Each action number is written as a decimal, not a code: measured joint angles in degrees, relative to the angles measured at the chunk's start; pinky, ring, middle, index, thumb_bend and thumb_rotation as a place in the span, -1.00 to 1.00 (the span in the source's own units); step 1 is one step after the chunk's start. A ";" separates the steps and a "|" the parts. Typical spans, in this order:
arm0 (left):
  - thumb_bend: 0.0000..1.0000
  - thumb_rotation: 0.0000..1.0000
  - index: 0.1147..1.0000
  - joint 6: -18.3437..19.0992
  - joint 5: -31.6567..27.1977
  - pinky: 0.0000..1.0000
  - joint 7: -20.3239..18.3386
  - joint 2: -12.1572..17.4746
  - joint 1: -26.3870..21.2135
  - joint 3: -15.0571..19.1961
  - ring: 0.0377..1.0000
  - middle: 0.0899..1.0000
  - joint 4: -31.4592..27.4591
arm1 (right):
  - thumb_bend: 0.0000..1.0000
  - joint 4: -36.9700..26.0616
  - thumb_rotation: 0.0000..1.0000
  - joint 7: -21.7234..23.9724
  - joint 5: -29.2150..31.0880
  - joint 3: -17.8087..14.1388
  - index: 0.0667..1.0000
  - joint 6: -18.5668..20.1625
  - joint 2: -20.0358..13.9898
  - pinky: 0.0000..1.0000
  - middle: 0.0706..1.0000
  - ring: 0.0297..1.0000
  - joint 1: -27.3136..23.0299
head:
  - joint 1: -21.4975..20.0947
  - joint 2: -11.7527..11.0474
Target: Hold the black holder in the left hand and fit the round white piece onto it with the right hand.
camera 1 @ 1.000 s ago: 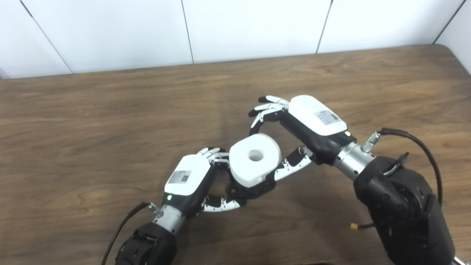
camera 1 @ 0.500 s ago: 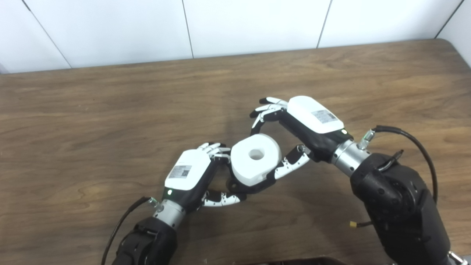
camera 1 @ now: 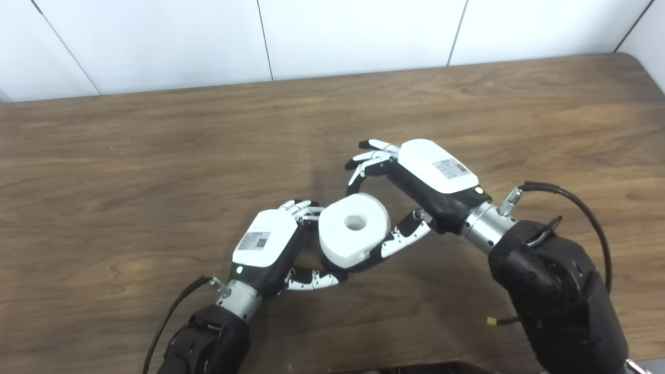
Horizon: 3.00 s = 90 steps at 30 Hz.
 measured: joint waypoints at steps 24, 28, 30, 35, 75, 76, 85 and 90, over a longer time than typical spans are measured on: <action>0.03 -0.89 -0.16 -0.39 -0.17 0.79 -0.58 0.21 -0.03 0.43 0.73 0.56 -0.21 | 0.04 -0.49 -0.71 0.24 -0.64 -0.33 -0.11 -0.17 -0.05 0.57 0.58 0.86 0.22 | -1.05 0.09; 0.03 -0.89 -0.16 -0.51 -0.20 0.79 -0.58 0.24 -0.03 0.56 0.73 0.55 -0.21 | 0.04 -0.91 -0.71 0.24 0.32 -1.36 -0.11 -0.14 -0.05 0.57 0.58 0.86 0.22 | -1.05 0.09; 0.03 -0.88 -0.16 -0.51 -0.20 0.79 -0.58 0.25 -0.03 0.61 0.73 0.56 -0.21 | 0.04 -1.44 -0.71 0.24 0.49 -1.67 -0.11 -0.12 -0.02 0.58 0.58 0.86 0.22 | -1.05 0.17; 0.03 -0.89 -0.16 -0.63 -0.33 0.79 -0.59 0.30 -0.03 0.73 0.73 0.55 -0.21 | 0.04 -2.03 -0.71 0.53 0.43 -2.04 -0.11 -0.07 0.06 0.57 0.58 0.85 0.22 | -1.32 0.35; 0.03 -0.88 -0.16 -0.56 -0.40 0.79 -0.98 0.52 -0.04 0.89 0.73 0.55 -0.34 | 0.04 -2.09 -0.71 2.16 0.38 -2.88 -0.11 -0.19 0.04 0.57 0.57 0.84 0.85 | -2.11 1.14; 0.03 -0.88 -0.16 -0.58 -0.40 0.78 -0.98 0.53 -0.04 0.88 0.73 0.55 -0.34 | 0.04 -2.09 -0.71 2.16 0.38 -2.86 -0.11 -0.20 0.00 0.56 0.57 0.84 0.85 | -2.11 1.14; 0.03 -0.88 -0.16 -0.64 -0.49 0.79 -1.16 0.69 -0.09 0.90 0.73 0.56 -0.37 | 0.04 -2.08 -0.71 2.16 0.38 -2.71 -0.11 -0.21 -0.08 0.55 0.57 0.84 0.85 | -2.46 1.14; 0.03 -0.88 -0.16 -0.64 -0.52 0.79 -1.85 0.74 -0.14 0.99 0.73 0.55 -0.83 | 0.04 -1.36 -0.71 2.14 0.42 -2.71 -0.11 -0.32 -0.17 0.57 0.57 0.84 0.85 | -2.55 1.23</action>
